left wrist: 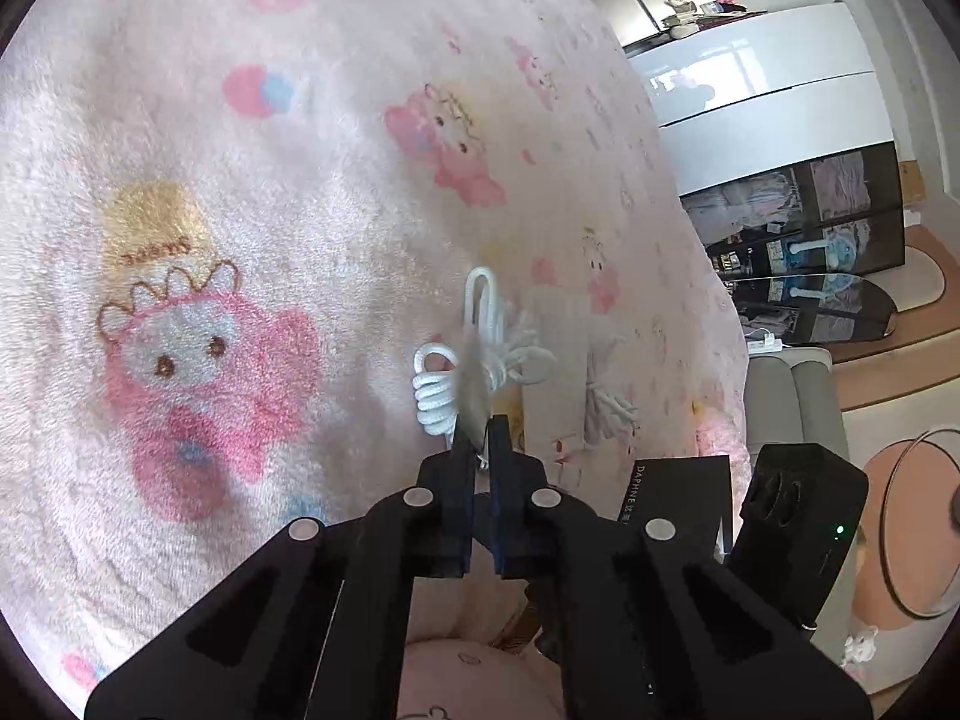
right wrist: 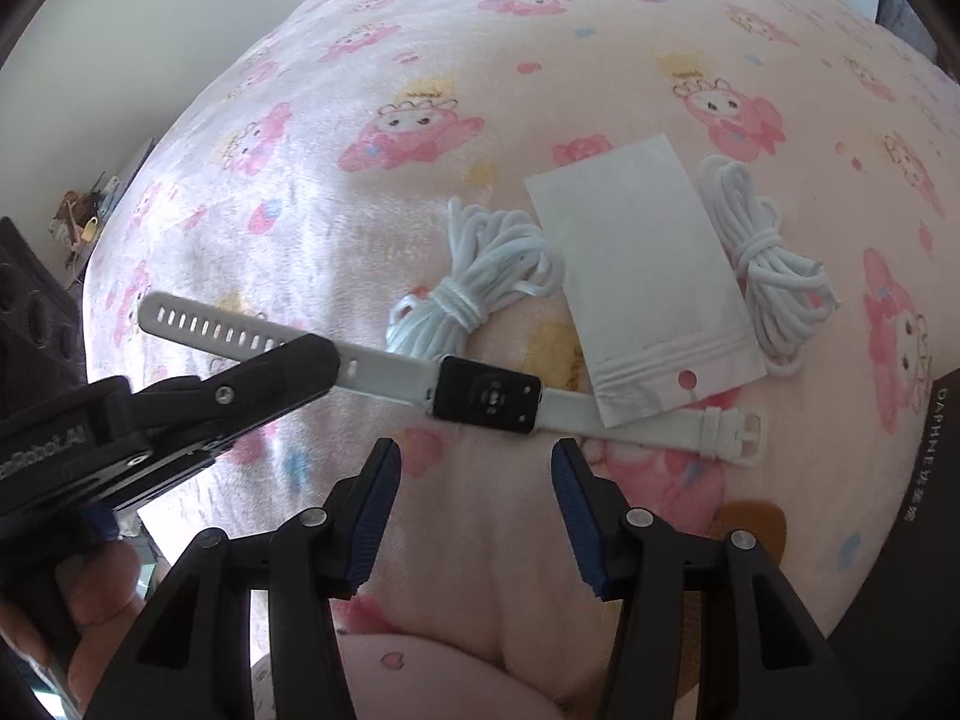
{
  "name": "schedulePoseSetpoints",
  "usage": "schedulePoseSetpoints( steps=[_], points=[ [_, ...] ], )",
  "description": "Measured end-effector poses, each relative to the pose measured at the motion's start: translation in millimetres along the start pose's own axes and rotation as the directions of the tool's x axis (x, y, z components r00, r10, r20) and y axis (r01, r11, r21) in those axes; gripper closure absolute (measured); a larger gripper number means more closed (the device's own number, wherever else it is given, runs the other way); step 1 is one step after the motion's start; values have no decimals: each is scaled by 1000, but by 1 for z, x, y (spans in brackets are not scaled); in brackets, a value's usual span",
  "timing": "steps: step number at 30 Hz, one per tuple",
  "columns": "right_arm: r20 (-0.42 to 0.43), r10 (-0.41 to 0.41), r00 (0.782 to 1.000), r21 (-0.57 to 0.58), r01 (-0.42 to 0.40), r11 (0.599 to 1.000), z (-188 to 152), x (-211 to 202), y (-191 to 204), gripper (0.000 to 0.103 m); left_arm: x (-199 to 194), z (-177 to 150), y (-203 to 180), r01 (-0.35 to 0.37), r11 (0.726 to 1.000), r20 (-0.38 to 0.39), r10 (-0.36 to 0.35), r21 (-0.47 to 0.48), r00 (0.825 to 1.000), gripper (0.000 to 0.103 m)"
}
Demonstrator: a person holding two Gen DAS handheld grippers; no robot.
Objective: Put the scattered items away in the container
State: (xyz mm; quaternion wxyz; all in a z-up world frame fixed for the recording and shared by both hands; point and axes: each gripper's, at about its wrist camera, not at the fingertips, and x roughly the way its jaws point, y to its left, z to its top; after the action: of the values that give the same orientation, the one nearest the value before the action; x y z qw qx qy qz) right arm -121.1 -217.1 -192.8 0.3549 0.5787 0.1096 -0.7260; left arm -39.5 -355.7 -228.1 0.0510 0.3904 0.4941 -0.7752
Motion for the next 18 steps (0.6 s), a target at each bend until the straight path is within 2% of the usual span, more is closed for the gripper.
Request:
schedulePoseSetpoints(
  steps=[3,7,13,15,18],
  points=[
    [45,23,999,-20,-22,1000,-7,-19,10,55,-20,-11,-20,16,999,28,-17,52,999,102],
    [115,-1,993,-47,7,999,-15,-43,16,54,-28,-21,-34,-27,994,49,22,103,999,102],
    [101,-31,994,-68,38,997,-15,-39,24,54,-27,-23,-30,-38,994,39,34,105,999,101],
    [84,-9,996,-97,17,995,-17,-33,30,54,-27,-21,-28,-49,993,39,45,106,998,101],
    [78,-39,996,-160,51,986,-12,-17,41,54,-26,-18,-24,-41,994,37,37,102,999,101]
  ],
)
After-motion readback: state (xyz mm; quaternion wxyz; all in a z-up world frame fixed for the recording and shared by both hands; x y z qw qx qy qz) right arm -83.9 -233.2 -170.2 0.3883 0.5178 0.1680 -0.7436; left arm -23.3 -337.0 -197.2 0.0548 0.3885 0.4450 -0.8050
